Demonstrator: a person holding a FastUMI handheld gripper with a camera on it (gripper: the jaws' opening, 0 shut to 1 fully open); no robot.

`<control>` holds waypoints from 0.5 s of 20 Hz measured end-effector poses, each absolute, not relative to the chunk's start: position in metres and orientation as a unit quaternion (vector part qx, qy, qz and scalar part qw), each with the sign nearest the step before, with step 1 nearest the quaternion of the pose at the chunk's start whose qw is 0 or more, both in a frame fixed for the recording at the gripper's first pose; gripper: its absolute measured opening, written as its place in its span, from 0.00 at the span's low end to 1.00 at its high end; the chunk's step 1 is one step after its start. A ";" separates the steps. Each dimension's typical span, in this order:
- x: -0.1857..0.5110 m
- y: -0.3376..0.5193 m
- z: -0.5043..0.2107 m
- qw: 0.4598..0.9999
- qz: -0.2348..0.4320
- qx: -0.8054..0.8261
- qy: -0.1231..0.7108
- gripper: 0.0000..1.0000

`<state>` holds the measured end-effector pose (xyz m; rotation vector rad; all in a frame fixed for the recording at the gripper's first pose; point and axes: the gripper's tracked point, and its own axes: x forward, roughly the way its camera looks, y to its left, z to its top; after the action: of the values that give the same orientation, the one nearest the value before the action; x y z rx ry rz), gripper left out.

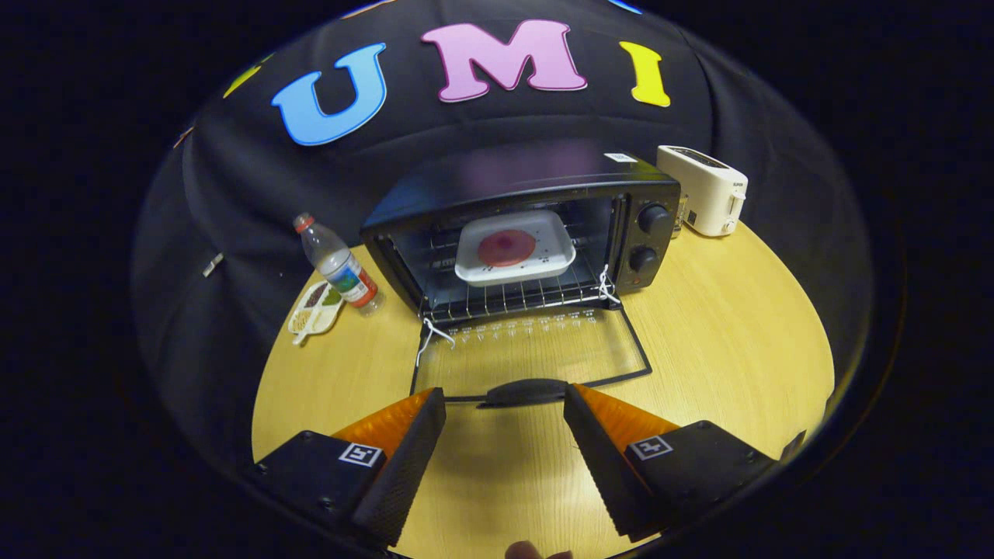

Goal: Open the toaster oven, put the food inside, and close the toaster oven door.

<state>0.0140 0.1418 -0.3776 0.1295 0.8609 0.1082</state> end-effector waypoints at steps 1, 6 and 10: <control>0.010 0.142 -0.386 0.899 0.053 0.056 0.430 0.99; 0.008 0.137 -0.427 0.882 0.043 0.015 0.468 0.99; 0.018 0.121 -0.471 0.869 0.034 -0.011 0.494 0.99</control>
<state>0.0182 0.1213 -0.4714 -0.0230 1.0326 0.0702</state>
